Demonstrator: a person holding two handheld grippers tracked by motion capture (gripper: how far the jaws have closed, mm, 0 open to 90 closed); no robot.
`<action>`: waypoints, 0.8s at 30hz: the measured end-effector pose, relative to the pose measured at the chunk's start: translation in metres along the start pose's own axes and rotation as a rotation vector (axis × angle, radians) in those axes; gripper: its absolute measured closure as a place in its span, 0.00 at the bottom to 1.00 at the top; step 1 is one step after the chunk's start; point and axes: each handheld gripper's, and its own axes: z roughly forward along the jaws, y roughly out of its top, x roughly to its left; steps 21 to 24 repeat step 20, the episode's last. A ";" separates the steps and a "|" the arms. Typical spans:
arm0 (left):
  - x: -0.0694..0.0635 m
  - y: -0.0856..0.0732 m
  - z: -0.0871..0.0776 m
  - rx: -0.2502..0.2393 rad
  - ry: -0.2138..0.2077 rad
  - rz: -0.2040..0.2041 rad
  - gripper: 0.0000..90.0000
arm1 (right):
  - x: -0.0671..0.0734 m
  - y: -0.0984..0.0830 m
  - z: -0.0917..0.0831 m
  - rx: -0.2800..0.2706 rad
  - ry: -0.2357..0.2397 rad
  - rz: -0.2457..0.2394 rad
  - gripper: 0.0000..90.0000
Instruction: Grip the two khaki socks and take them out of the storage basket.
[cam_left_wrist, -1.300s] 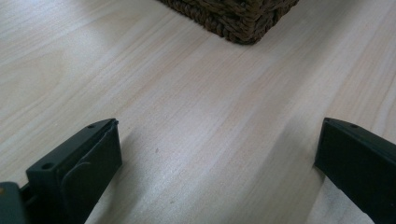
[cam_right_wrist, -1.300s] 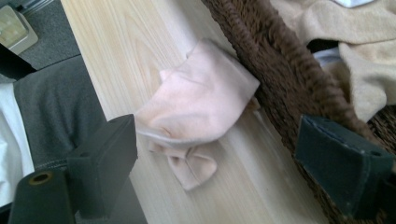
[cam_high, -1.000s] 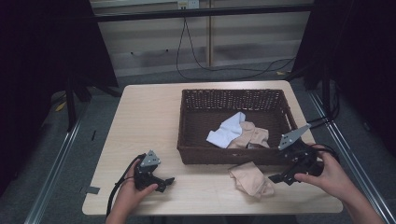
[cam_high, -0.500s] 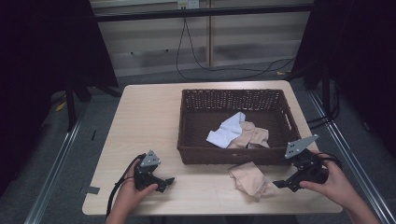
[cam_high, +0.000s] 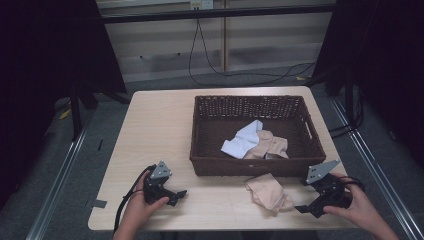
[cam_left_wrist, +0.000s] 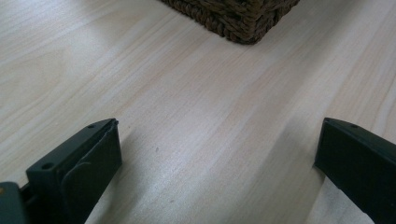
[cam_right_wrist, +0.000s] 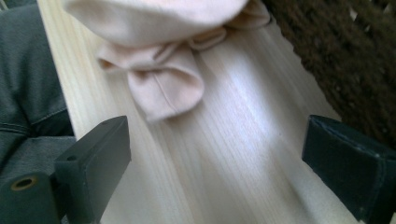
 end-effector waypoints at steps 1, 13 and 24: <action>0.000 0.000 0.000 0.000 0.000 0.000 0.00 | 0.000 0.000 0.000 0.000 0.000 0.000 0.08; 0.000 0.000 0.000 0.000 0.000 0.000 0.00 | 0.000 -0.019 0.019 -0.035 -0.058 -0.043 0.03; 0.000 0.000 0.000 0.000 0.001 0.000 0.00 | 0.001 -0.020 0.020 -0.045 -0.057 -0.033 0.03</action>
